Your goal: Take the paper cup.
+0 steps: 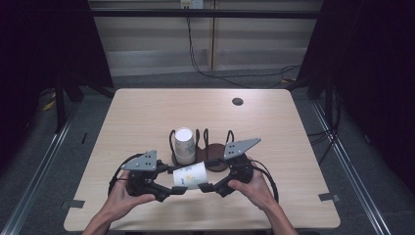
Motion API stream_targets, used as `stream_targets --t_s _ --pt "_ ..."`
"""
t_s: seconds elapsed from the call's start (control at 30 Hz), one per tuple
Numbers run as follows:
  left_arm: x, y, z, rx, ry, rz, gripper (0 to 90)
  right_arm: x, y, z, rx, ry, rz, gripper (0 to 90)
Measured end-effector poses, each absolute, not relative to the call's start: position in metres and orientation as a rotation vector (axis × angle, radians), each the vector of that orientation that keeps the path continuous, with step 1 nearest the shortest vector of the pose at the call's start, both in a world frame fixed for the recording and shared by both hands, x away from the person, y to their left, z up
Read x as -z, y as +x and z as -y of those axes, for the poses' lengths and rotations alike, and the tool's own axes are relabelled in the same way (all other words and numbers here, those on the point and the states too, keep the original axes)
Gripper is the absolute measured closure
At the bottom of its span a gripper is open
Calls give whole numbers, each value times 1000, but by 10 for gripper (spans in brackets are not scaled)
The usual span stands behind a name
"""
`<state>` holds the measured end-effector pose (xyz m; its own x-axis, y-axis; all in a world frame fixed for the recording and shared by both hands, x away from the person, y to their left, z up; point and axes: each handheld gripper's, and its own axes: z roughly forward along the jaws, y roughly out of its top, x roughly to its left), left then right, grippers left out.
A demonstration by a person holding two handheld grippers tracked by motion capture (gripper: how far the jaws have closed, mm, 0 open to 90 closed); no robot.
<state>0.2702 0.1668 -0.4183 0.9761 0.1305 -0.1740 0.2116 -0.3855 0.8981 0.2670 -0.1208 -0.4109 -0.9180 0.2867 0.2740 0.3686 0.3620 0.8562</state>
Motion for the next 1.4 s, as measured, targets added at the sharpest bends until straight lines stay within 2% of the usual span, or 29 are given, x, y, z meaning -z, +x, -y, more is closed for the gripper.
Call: stream_targets --t_s 0.53,0.7,0.93,1.2,1.4 --pt "419 267 -162 131 1966 -207 354 414 265 112 1586 -531 2510 138" --pt "421 268 -161 140 1976 -207 354 413 265 114 1622 -526 2497 210" --pt "424 269 -160 154 1980 -218 353 413 266 117 1641 -537 2478 242" --pt "427 270 -158 159 1998 -247 305 412 266 116 1633 -531 2482 285" --pt "428 272 -159 95 2026 -262 237 410 267 118 1627 -556 2485 294"
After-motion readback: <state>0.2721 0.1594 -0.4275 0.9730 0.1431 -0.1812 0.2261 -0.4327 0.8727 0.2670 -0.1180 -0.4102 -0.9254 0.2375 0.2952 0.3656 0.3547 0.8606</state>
